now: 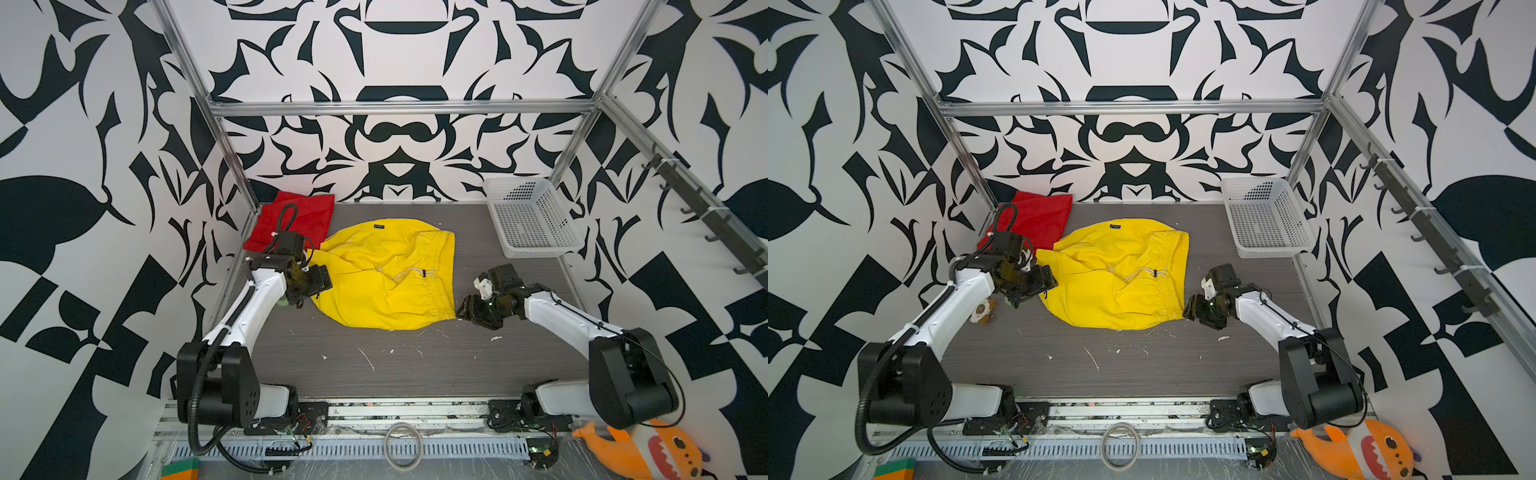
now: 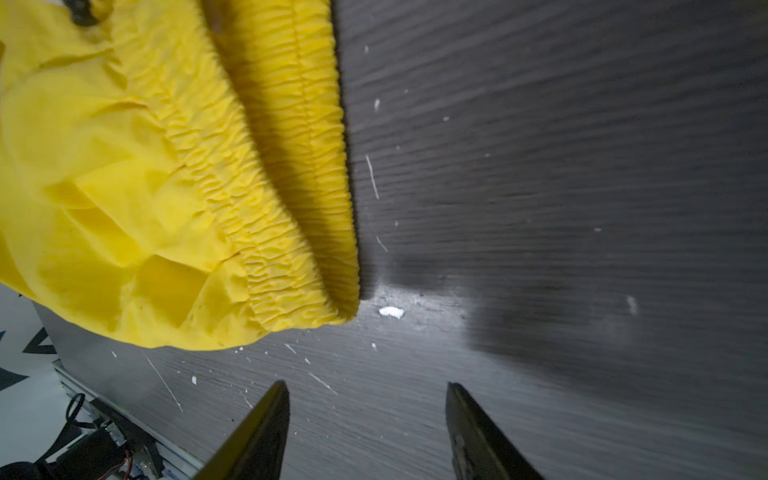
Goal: Fold and stack the shorts
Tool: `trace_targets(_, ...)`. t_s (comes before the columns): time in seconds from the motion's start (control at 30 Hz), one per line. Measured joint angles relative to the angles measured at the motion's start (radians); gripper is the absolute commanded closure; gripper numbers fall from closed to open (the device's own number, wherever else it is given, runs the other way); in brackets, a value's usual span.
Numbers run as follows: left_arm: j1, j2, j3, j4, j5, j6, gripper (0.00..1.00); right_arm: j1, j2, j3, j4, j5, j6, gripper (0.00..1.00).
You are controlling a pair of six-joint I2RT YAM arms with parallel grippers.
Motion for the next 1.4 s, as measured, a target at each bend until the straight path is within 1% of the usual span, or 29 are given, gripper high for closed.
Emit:
trace_targets(0.07, 0.0, -0.04, -0.05, 0.022, 0.035, -0.016, 0.17, 0.0, 0.023, -0.005, 0.032, -0.014, 0.021, 0.36)
trace_targets(0.17, -0.054, -0.119, -0.097, 0.079, 0.064, -0.018, 0.23, -0.011, 0.029, -0.03, 0.089, -0.045, 0.052, 0.36)
trace_targets(0.3, -0.191, -0.208, -0.104, 0.185, 0.064, 0.049, 0.26, -0.072, 0.023, -0.05, 0.147, -0.109, 0.082, 0.37)
trace_targets(0.4, -0.31, -0.212, -0.104, 0.283, 0.073, 0.143, 0.28, -0.148, -0.005, -0.062, 0.181, -0.164, 0.097, 0.37)
trace_targets(0.47, -0.395, -0.169, -0.102, 0.356, 0.086, 0.224, 0.28, -0.198, -0.032, -0.064, 0.196, -0.202, 0.101, 0.37)
trace_targets(0.53, -0.478, -0.094, -0.086, 0.411, 0.099, 0.311, 0.28, -0.237, -0.053, -0.064, 0.208, -0.234, 0.107, 0.37)
trace_targets(0.67, -0.652, 0.142, 0.012, 0.486, 0.114, 0.503, 0.27, -0.285, -0.09, -0.092, 0.24, -0.292, 0.127, 0.37)
trace_targets(0.77, -0.73, 0.304, 0.101, 0.52, 0.132, 0.618, 0.27, -0.303, -0.106, -0.125, 0.243, -0.317, 0.137, 0.37)
trace_targets(0.87, -0.766, 0.434, 0.173, 0.544, 0.15, 0.709, 0.27, -0.307, -0.118, -0.153, 0.243, -0.334, 0.144, 0.36)
trace_targets(1.07, -0.777, 0.611, 0.275, 0.556, 0.16, 0.853, 0.28, -0.309, -0.143, -0.192, 0.241, -0.347, 0.15, 0.36)
trace_targets(1.17, -0.78, 0.682, 0.321, 0.539, 0.163, 0.904, 0.34, -0.309, -0.156, -0.212, 0.244, -0.348, 0.156, 0.35)
trace_targets(1.3, -0.786, 0.702, 0.324, 0.536, 0.154, 0.943, 0.43, -0.309, -0.161, -0.246, 0.245, -0.352, 0.177, 0.33)
trace_targets(1.4, -0.795, 0.702, 0.324, 0.544, 0.134, 0.952, 0.57, -0.309, -0.161, -0.254, 0.248, -0.358, 0.2, 0.33)
